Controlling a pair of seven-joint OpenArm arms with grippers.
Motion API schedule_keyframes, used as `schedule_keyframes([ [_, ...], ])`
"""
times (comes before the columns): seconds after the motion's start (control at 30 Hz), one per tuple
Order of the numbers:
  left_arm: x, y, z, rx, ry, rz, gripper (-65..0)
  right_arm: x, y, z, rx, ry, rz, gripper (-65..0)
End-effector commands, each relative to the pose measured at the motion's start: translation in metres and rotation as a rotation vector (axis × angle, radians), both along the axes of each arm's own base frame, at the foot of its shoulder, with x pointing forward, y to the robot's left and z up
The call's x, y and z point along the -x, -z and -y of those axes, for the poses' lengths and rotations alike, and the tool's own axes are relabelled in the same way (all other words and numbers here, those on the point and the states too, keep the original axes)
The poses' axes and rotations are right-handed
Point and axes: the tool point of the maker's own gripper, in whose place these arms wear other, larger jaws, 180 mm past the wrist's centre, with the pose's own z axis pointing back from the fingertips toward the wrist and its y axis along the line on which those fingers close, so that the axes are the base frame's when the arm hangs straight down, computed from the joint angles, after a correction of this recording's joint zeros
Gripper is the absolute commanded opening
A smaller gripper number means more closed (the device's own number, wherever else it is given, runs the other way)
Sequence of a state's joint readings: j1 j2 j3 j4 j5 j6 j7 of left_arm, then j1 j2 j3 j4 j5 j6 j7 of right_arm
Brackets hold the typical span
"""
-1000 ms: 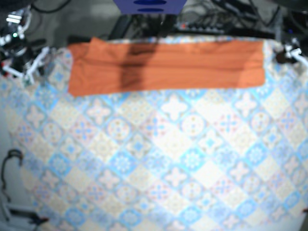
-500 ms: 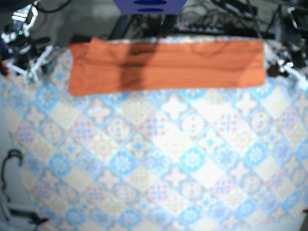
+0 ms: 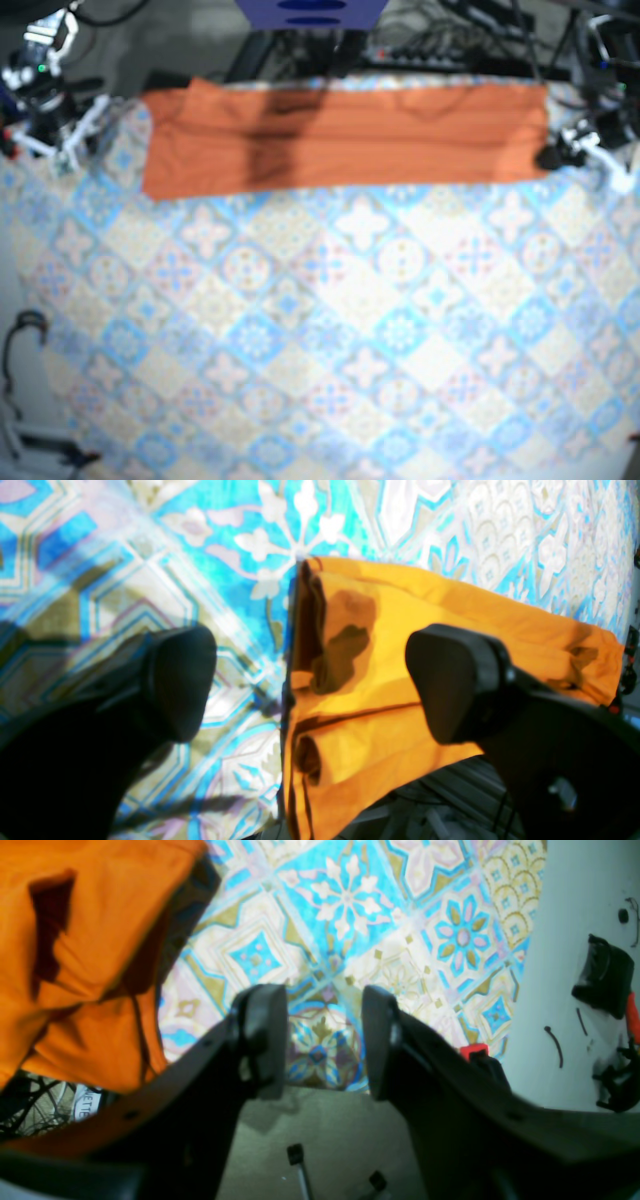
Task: Fold the T-shirt properly
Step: 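Move the left gripper to the shirt's folded end and grasp it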
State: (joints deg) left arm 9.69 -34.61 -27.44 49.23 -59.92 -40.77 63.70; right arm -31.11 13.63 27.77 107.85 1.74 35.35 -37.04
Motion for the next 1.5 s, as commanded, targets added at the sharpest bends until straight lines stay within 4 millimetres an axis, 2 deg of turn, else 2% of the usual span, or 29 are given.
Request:
schedule_keyframes([
  [0.0, 0.010, 0.006, -0.008, -0.040, 0.005, -0.062, 0.0, -0.006, -0.011, 0.004, 0.014, -0.011, 0.036, -40.5],
  [0.17, 0.008, 0.008, -0.002, -0.028, 0.003, -0.056, 0.0, -0.007, -0.011, 0.004, 0.015, -0.010, 0.036, -40.5],
  [0.47, 0.005, 0.026, 0.041, 0.034, 0.080, -0.086, 0.0, -0.006, -0.010, 0.004, 0.016, -0.010, 0.034, -40.5],
  [0.6, 0.008, 0.031, 0.049, 0.045, 0.093, -0.095, 0.0, -0.006, -0.010, 0.004, 0.016, -0.010, 0.034, -40.5],
  [0.77, 0.019, 0.038, 0.062, 0.051, 0.151, -0.136, 0.0, -0.006, -0.010, 0.003, 0.015, -0.009, 0.034, -40.5],
  [0.8, 0.026, 0.039, 0.064, 0.046, 0.167, -0.145, 0.0, -0.006, -0.010, 0.003, 0.015, -0.009, 0.034, -40.5],
  [0.93, 0.034, 0.032, 0.075, 0.021, 0.246, -0.132, 0.0, -0.006, -0.010, 0.004, 0.015, -0.008, 0.031, -40.5],
  [1.23, 0.062, 0.036, 0.078, 0.022, 0.264, -0.178, 0.0, -0.005, -0.010, 0.004, 0.016, -0.007, 0.028, -40.5],
  [1.47, 0.073, 0.035, 0.076, 0.011, 0.264, -0.176, 0.0, -0.005, -0.010, 0.004, 0.016, -0.007, 0.028, -40.5],
])
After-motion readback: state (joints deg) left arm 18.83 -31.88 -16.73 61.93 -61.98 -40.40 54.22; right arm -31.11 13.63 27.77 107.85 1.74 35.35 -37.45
